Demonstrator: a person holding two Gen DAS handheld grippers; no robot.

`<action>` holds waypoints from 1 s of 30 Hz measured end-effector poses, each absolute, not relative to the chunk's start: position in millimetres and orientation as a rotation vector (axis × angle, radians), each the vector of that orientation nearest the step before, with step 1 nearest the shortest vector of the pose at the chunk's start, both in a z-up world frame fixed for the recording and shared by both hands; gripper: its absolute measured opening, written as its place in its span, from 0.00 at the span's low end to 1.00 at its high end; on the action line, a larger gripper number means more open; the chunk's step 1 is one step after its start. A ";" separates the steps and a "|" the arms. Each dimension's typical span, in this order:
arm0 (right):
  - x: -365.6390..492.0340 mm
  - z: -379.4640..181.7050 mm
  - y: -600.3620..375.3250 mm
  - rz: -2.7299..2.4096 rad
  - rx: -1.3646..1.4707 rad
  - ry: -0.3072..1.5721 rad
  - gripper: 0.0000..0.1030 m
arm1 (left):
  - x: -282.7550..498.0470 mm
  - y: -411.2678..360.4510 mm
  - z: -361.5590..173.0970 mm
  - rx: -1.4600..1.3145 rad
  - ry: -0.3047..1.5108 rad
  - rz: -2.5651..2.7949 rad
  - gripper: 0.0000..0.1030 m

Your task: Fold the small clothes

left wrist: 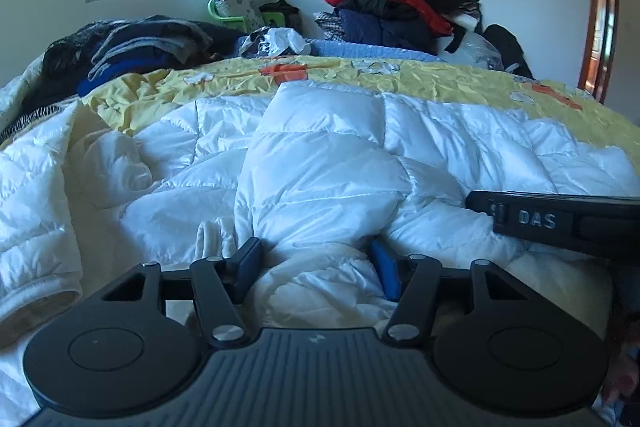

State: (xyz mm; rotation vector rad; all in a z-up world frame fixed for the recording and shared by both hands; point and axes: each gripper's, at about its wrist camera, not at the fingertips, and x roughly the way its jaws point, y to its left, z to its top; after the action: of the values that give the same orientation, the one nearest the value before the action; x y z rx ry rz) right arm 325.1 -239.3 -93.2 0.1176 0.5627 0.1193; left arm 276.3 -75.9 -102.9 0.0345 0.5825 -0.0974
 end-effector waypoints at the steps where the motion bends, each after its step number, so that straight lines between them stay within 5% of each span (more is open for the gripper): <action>1: 324.6 -93.0 -239.0 0.118 0.115 0.561 0.36 | 271.8 -73.4 -99.7 0.029 0.584 -0.111 0.59; 5: 319.9 -87.5 -236.4 0.115 0.092 0.550 0.41 | 250.6 -51.1 -86.6 -0.052 0.593 -0.130 0.76; 15: 259.6 -32.3 -225.0 0.144 0.080 0.416 0.61 | 188.8 34.3 -77.9 -0.193 0.568 -0.031 0.76; 22: 227.8 -19.8 -191.8 0.274 0.127 0.424 0.62 | 158.4 98.2 -84.1 -0.260 0.560 0.139 0.76; 30: 237.7 -38.7 -115.0 0.514 0.333 0.636 0.62 | 146.2 139.3 -110.6 -0.346 0.563 0.244 0.77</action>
State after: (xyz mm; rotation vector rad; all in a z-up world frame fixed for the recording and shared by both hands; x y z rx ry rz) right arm 237.7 -115.0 -38.7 0.3327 0.6359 0.5137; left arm 146.2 139.3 -110.6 -0.3462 0.5630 0.2435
